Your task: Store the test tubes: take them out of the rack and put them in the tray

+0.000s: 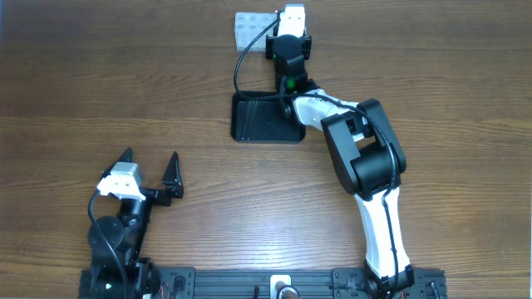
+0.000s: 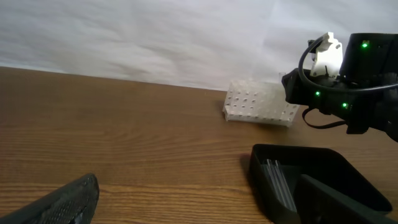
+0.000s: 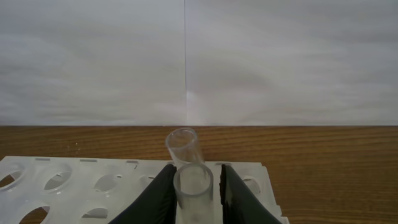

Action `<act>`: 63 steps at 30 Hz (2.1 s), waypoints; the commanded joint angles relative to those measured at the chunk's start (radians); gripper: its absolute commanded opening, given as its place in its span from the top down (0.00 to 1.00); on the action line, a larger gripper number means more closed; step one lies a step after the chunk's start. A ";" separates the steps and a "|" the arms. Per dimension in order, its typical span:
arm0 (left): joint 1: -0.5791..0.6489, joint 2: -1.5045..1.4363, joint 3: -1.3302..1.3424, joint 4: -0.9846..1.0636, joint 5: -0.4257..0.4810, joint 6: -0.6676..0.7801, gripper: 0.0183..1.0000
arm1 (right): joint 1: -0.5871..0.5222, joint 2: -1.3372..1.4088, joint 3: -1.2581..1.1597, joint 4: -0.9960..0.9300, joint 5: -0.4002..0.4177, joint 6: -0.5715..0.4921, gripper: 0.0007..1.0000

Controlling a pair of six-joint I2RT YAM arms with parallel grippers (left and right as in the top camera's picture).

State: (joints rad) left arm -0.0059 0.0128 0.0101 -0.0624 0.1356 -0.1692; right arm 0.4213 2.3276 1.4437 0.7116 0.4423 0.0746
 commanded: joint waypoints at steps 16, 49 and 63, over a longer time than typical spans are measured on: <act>0.005 -0.006 -0.004 -0.002 0.010 -0.006 0.00 | 0.011 0.014 0.022 0.014 -0.008 0.000 0.92; 0.005 -0.006 -0.004 -0.002 0.009 -0.006 0.00 | 0.037 -0.067 0.023 0.099 -0.007 -0.009 0.99; 0.005 -0.006 -0.004 -0.002 0.010 -0.006 0.00 | 0.037 -0.148 0.023 0.008 -0.008 -0.008 0.99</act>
State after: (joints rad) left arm -0.0059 0.0128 0.0101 -0.0624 0.1352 -0.1692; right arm 0.4526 2.2364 1.4437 0.7212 0.4427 0.0708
